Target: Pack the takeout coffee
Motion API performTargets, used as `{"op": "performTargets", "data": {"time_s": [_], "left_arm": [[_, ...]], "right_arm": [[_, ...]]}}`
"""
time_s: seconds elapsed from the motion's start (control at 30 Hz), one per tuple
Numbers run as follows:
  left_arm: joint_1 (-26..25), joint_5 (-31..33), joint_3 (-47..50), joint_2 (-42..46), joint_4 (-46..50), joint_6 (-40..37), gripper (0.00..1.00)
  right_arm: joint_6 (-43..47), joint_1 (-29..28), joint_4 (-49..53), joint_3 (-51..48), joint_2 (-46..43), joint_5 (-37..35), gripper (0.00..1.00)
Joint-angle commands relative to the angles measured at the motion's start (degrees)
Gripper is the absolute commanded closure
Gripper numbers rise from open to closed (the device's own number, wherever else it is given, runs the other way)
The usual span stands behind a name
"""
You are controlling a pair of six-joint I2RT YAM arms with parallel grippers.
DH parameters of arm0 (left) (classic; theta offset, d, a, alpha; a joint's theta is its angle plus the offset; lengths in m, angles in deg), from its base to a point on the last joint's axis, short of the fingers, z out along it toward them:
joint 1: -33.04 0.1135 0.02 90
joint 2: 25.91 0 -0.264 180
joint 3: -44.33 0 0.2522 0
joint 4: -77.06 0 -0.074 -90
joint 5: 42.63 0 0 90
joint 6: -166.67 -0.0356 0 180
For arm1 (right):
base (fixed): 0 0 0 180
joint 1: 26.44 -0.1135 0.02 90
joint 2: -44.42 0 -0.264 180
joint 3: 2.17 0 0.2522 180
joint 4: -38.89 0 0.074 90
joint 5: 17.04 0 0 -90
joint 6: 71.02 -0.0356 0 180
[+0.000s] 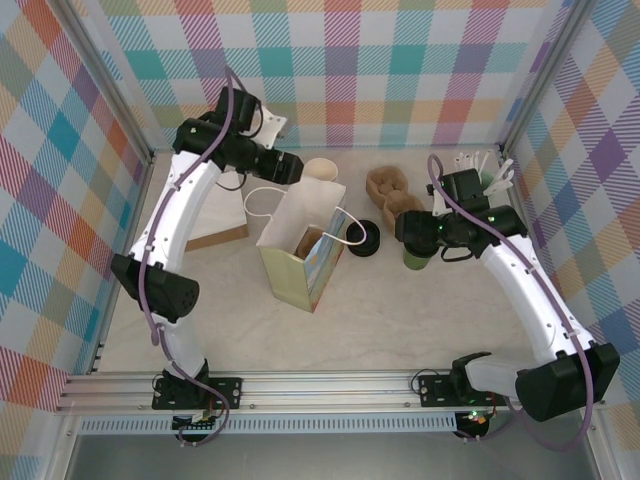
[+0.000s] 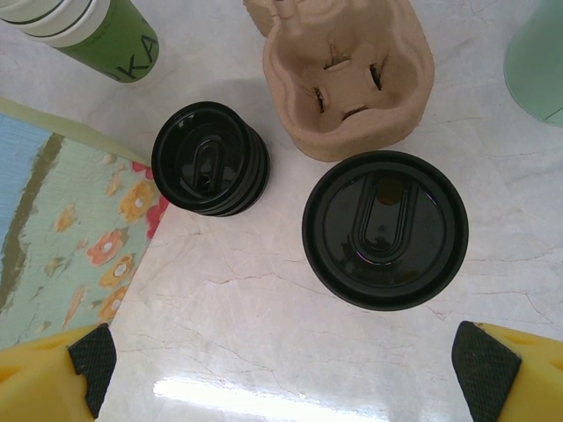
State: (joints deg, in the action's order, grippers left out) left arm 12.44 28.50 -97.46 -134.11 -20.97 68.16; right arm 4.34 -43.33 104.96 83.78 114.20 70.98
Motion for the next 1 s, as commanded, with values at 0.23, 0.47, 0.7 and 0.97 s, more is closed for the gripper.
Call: {"op": "performTargets", "data": {"time_s": [0.23, 0.47, 0.7, 0.97], "left_arm": [[-0.84, -4.34, -1.83, -5.05, 4.92, -1.51, 0.38], [-1.49, -1.98, -1.81, -6.58, 6.08, -0.50, 0.61], [-1.90, 0.65, -1.59, -5.51, 5.25, 2.24, 0.86], [-2.16, 3.80, 1.40, -1.62, 2.66, 11.56, 0.99]], "right_arm": [[-1.19, 0.36, -0.91, -1.51, -1.40, -1.02, 0.00], [-1.27, 0.36, -1.19, -1.94, -1.32, -1.27, 0.00], [-1.47, 0.44, -1.51, -2.31, -1.47, -1.52, 0.00], [-1.79, 0.80, -1.95, -3.07, -1.67, -1.54, 0.00]]}}
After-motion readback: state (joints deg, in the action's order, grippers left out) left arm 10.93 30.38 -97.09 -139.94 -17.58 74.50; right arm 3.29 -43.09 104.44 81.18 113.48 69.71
